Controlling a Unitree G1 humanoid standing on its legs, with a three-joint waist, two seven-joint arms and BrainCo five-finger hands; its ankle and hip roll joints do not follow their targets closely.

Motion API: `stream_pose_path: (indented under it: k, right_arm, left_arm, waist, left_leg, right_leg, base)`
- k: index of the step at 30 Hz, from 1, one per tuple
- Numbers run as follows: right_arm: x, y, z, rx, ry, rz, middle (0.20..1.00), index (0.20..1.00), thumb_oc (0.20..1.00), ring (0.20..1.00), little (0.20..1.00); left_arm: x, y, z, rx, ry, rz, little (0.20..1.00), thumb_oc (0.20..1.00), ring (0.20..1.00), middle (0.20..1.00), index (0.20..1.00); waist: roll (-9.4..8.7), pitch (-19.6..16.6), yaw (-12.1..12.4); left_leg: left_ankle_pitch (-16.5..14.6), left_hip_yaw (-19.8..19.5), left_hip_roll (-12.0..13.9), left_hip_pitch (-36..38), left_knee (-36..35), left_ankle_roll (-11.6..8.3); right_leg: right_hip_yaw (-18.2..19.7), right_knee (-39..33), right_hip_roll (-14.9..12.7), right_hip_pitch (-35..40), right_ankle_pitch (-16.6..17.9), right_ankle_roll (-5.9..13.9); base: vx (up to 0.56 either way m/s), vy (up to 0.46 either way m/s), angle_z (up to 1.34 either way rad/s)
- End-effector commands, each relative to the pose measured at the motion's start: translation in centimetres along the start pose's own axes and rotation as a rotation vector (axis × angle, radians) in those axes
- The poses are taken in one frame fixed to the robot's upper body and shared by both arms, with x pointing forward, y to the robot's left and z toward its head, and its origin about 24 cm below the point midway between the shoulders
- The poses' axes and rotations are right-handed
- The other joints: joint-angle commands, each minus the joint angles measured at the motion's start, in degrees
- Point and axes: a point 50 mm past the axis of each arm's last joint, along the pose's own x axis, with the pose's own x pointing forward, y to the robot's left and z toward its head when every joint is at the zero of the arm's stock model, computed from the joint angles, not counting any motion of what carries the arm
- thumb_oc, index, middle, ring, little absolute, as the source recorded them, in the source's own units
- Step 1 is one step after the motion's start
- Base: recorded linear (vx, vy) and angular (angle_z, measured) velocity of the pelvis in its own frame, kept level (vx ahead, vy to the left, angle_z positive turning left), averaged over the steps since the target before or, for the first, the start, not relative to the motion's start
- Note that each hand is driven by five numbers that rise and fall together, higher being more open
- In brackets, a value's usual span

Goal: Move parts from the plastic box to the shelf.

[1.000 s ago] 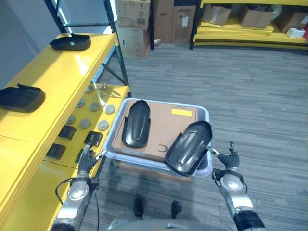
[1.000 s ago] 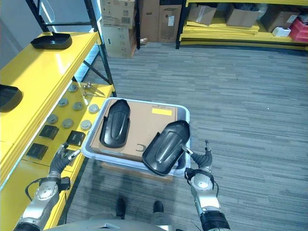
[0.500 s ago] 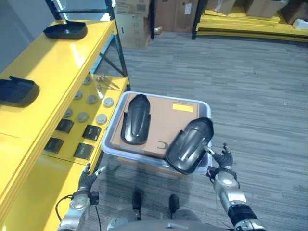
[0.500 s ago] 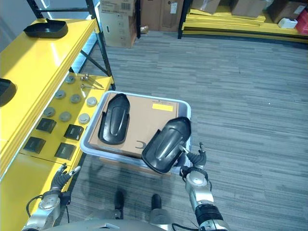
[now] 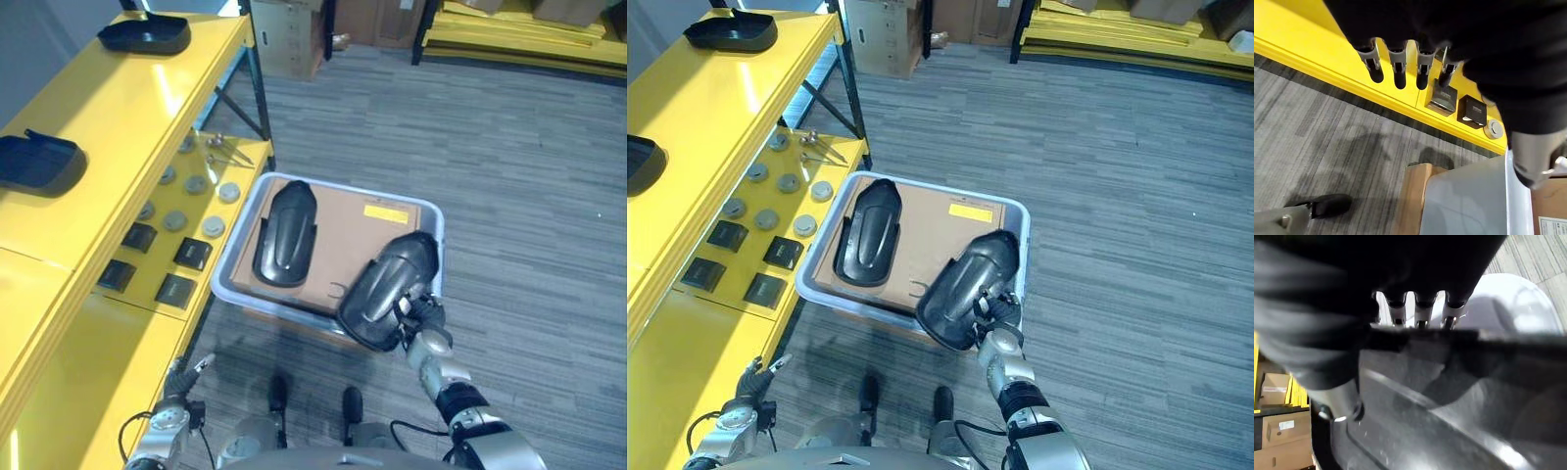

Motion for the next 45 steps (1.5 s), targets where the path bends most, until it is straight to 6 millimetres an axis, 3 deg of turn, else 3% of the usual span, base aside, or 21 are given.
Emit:
stream_pose_path:
  k: [1, 8, 14, 20, 22, 26, 27, 28, 29, 30, 33, 34, 40, 45]
  right_arm:
    - [0.0, 2.0, 1.6, 0.077, -0.059, 0.068, 0.200, 0.200, 0.200, 0.200, 0.200]
    - [0.1, 1.0, 0.8, 0.091, -0.024, 0.034, 0.200, 0.200, 0.200, 0.200, 0.200]
    - [0.4, -0.9, 2.3, 0.080, -0.094, 0.000, 0.200, 0.200, 0.200, 0.200, 0.200]
    - [0.1, -4.1, 8.3, -0.152, -0.401, -0.056, 0.200, 0.200, 0.200, 0.200, 0.200]
    - [-0.5, -4.9, 10.6, -0.226, -0.526, -0.087, 0.200, 0.200, 0.200, 0.200, 0.200]
    - [-2.3, -6.5, 15.1, -0.527, -0.780, -0.143, 0.200, 0.200, 0.200, 0.200, 0.200]
    - [-3.7, -7.0, 17.9, -0.697, -0.936, -0.194, 0.200, 0.200, 0.200, 0.200, 0.200]
    - [-5.2, -6.8, 20.3, -0.865, -1.087, -0.245, 0.200, 0.200, 0.200, 0.200, 0.200]
    - [-5.3, -6.9, 20.3, -0.868, -1.088, -0.248, 0.200, 0.200, 0.200, 0.200, 0.200]
    - [-6.5, -6.1, 21.9, -0.978, -1.205, -0.268, 0.200, 0.200, 0.200, 0.200, 0.200]
    - [-7.6, -4.9, 23.3, -1.088, -1.318, -0.283, 0.200, 0.200, 0.200, 0.200, 0.200]
    - [-8.1, -4.1, 23.7, -1.139, -1.363, -0.285, 0.200, 0.200, 0.200, 0.200, 0.200]
    - [-9.2, 0.3, 24.5, -1.281, -1.515, -0.189, 0.200, 0.200, 0.200, 0.200, 0.200]
    - [-10.3, 3.9, 24.4, -1.317, -1.630, -0.075, 0.200, 0.200, 0.200, 0.200, 0.200]
  left_arm:
    - [0.7, -0.9, 2.1, -0.018, -0.061, 0.006, 1.000, 1.000, 1.000, 1.000, 1.000]
    - [0.8, -1.0, 2.1, -0.039, -0.053, 0.011, 1.000, 1.000, 1.000, 1.000, 1.000]
    - [0.7, -0.6, 3.8, -0.075, -0.133, 0.002, 1.000, 1.000, 1.000, 1.000, 1.000]
    - [-0.8, 0.7, 8.5, -0.094, -0.380, -0.030, 1.000, 1.000, 1.000, 1.000, 1.000]
    - [-1.6, 1.2, 10.9, -0.088, -0.501, -0.028, 1.000, 1.000, 1.000, 1.000, 1.000]
    - [-3.3, 2.1, 14.9, -0.065, -0.707, -0.042, 1.000, 1.000, 1.000, 1.000, 1.000]
    - [-4.3, 2.3, 16.8, -0.067, -0.800, -0.065, 1.000, 1.000, 1.000, 1.000, 1.000]
    - [-5.3, 1.8, 18.6, -0.087, -0.885, -0.124, 1.000, 1.000, 1.000, 1.000, 1.000]
    - [-5.3, 1.8, 18.6, -0.088, -0.885, -0.126, 1.000, 1.000, 1.000, 1.000, 1.000]
    - [-5.9, 0.4, 19.7, -0.138, -0.913, -0.231, 1.000, 1.000, 1.000, 1.000, 1.000]
    - [-6.1, -1.7, 20.5, -0.170, -0.899, -0.348, 1.000, 1.000, 1.000, 1.000, 1.000]
    - [-6.2, -3.3, 20.7, -0.213, -0.871, -0.427, 1.000, 1.000, 1.000, 1.000, 1.000]
    - [-7.5, -8.7, 22.0, -0.300, -0.778, -0.740, 1.000, 1.000, 1.000, 1.000, 1.000]
    - [-8.6, -11.4, 23.2, -0.309, -0.748, -0.876, 1.000, 1.000, 1.000, 1.000, 1.000]
  waist:
    - [-0.53, 0.1, 0.7]
    - [-0.35, -0.1, 0.5]
    - [-0.37, -0.3, 0.4]
    - [-0.54, -0.8, 0.2]
    - [-0.71, -1.0, 0.0]
    - [-1.15, -1.9, -0.4]
    - [-1.21, -2.3, -0.7]
    - [-1.52, -2.8, -1.1]
    - [-1.40, -2.6, -1.1]
    - [-1.70, -3.1, -1.6]
    - [-1.90, -3.8, -2.1]
    - [-2.00, -4.1, -2.4]
    - [-1.94, -5.0, -3.5]
    - [-1.96, -5.4, -4.2]
  left_leg:
    - [-4.0, 0.4, 3.6, 2.6, 0.0, -4.12]
    - [-4.2, 0.1, 3.6, 3.0, 0.0, -4.12]
    - [-4.4, 0.2, 3.7, 3.7, 0.0, -4.14]
    - [-4.8, 0.4, 3.8, 4.6, 0.0, -4.10]
    - [-5.0, 0.7, 3.8, 5.0, 0.0, -4.13]
    - [-5.4, 0.9, 4.0, 5.9, 0.0, -4.32]
    - [-5.7, 1.0, 4.1, 6.5, 0.0, -4.42]
    - [-5.9, 1.2, 4.2, 6.9, 0.0, -4.46]
    - [-5.9, 1.3, 4.2, 7.0, 0.0, -4.46]
    - [-6.1, 1.5, 4.3, 7.4, 0.0, -4.49]
    - [-6.3, 1.8, 4.4, 8.1, 0.0, -4.49]
    - [-6.3, 1.9, 4.5, 8.3, 0.0, -4.51]
    - [-6.4, 2.5, 4.7, 9.2, 0.0, -4.43]
    - [-6.5, 2.6, 4.7, 9.6, 0.0, -4.40]
  right_leg:
    - [1.3, -0.2, -4.1, -0.5, -2.5, 4.41]
    - [1.0, -0.2, -4.2, 0.1, -2.6, 4.38]
    - [0.8, -0.2, -4.2, 0.8, -2.9, 4.43]
    - [0.8, -0.2, -4.3, 1.6, -3.2, 4.51]
    - [1.0, -0.2, -4.3, 2.0, -3.3, 4.58]
    - [1.1, -0.2, -4.2, 2.8, -3.7, 4.60]
    - [1.4, -0.2, -4.1, 3.2, -4.0, 4.62]
    - [1.6, -0.2, -4.1, 3.5, -4.1, 4.62]
    - [1.6, -0.2, -4.0, 3.6, -4.1, 4.63]
    - [1.8, -0.2, -3.9, 4.0, -4.2, 4.65]
    - [2.2, -0.2, -3.7, 4.4, -4.3, 4.61]
    - [2.3, -0.2, -3.7, 4.6, -4.3, 4.57]
    - [2.8, -0.2, -3.4, 5.3, -4.4, 4.45]
    - [3.1, -0.2, -3.4, 5.6, -4.4, 4.41]
  base:
    - [0.00, -0.001, 0.05]
    - [-0.01, 0.002, 0.07]
    - [0.00, 0.000, 0.01]
    - [0.00, 0.000, 0.00]
    - [0.00, 0.000, 0.00]
    - [0.01, -0.008, -0.02]
    - [0.02, -0.029, -0.07]
    - [0.02, -0.025, -0.07]
    - [0.02, -0.028, -0.06]
    - [0.02, -0.018, -0.12]
    - [0.02, -0.019, -0.11]
    - [0.01, -0.015, -0.07]
    - [0.01, -0.007, -0.08]
    - [0.01, -0.003, -0.06]
